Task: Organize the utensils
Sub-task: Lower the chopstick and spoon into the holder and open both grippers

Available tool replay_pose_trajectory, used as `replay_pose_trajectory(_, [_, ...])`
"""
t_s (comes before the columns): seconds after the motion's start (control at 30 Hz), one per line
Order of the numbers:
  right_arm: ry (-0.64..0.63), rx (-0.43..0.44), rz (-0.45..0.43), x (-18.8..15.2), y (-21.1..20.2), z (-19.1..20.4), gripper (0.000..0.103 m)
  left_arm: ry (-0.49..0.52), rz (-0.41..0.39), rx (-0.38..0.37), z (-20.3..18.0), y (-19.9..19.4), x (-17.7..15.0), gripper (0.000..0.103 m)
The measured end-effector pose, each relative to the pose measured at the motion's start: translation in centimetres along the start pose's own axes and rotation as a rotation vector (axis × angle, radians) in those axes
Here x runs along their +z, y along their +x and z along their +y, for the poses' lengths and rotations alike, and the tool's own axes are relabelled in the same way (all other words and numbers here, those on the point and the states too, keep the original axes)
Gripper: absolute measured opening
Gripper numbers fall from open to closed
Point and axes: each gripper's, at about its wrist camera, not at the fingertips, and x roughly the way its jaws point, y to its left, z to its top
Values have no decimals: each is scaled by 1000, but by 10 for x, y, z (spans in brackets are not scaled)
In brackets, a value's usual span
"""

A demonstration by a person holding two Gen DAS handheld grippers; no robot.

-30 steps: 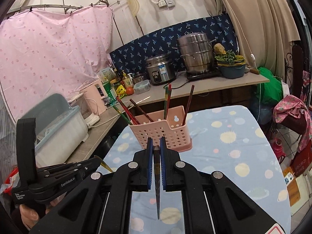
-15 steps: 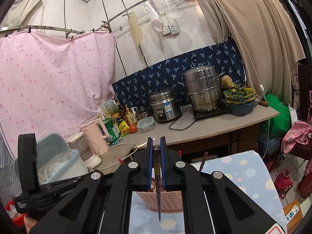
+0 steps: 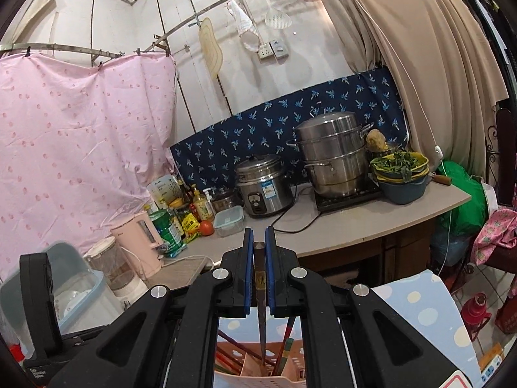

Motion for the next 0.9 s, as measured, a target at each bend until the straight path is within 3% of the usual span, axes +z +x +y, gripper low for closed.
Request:
replay_pose_trajectory(0.4, [-14, -12, 147, -46, 42, -6, 9, -17, 82, -11, 6, 41, -20, 1])
replay_pose_trajectory(0.47, [-24, -15, 151, -49, 42, -4, 13, -23, 80, -14, 8, 40, -21, 5])
replay_pose_trajectory(0.53, [-27, -17, 152, -49, 39, -5, 18, -23, 73, -3, 8, 40, -22, 18])
replay_pose_trajectory(0.6, [-22, -15, 145, -49, 35, -5, 23, -17, 63, 11, 7, 38, -22, 24])
replay_pose_trajectory(0.8, [-17, -8, 138, -49, 15, -6, 27, 6, 43, 38, 1, 26, -24, 30])
replay_pose_trajectory(0.9, [-26, -14, 139, -52, 4, -5, 33, 21, 28, 64, -4, 17, -26, 40])
